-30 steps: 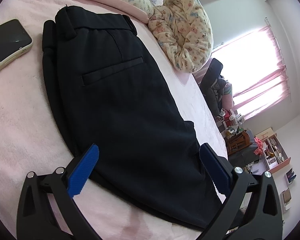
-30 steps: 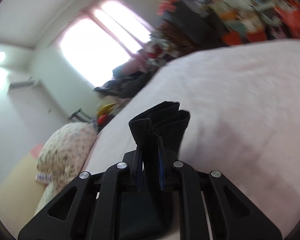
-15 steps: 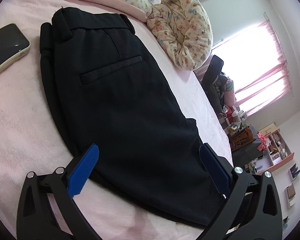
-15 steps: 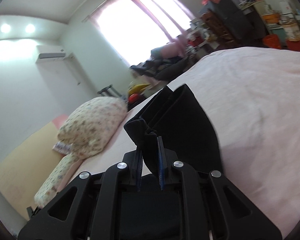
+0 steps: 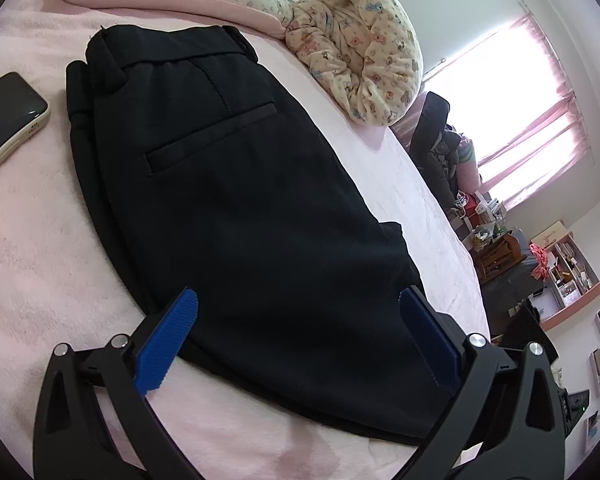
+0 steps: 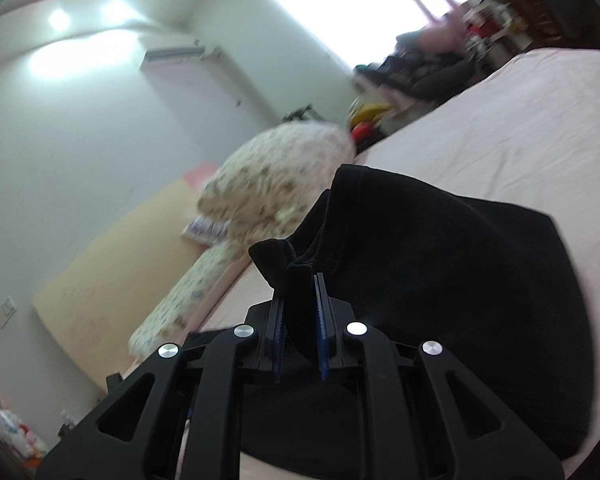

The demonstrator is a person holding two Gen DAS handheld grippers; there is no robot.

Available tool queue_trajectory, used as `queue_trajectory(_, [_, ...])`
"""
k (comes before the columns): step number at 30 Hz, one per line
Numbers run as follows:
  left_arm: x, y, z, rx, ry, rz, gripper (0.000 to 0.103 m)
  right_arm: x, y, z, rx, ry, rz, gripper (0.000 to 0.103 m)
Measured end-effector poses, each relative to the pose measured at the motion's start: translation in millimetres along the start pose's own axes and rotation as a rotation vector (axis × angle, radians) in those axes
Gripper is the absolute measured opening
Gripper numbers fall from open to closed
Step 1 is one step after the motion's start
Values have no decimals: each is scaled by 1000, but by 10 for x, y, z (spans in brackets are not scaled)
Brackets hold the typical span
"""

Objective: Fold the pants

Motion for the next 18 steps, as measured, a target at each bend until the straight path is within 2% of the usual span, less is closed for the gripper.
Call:
queue_trajectory(4, [-4,-1,4,7,0,-5,101,256,-404,-279,107,29,6,14])
queue_trajectory(7, [10,7,11,14,-2,-10,101,381,-728,-581,211,42,-13,14])
queue_trajectory(9, [7,10,16,17,0,-14,101,432,-864,-726,251,45,-27,14])
queue_trajectory(12, [8,19,13,22,6,-21,101,516,-975,-864,263,34,-21,14])
queue_trajectory(13, [9,22,13,23,8,-23,101,545,-990,-859,258,24,8,14])
queue_trajectory(16, [7,28,13,28,13,-27,101,638,-1087,-862,257,29,18,14])
queue_trajectory(18, [6,34,12,29,17,-29,101,710,-1194,-982,305,79,-10,14])
Point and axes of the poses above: each gripper's, at about its wrist camera, not at the fingertips, and y roughly against the way its jaws point, x to its left, z to its top, the point moved 5 cm from there along -y, roughly the way its jaws point, and after that the axes turned 6 degrees about -z, right-handed, at the moved point
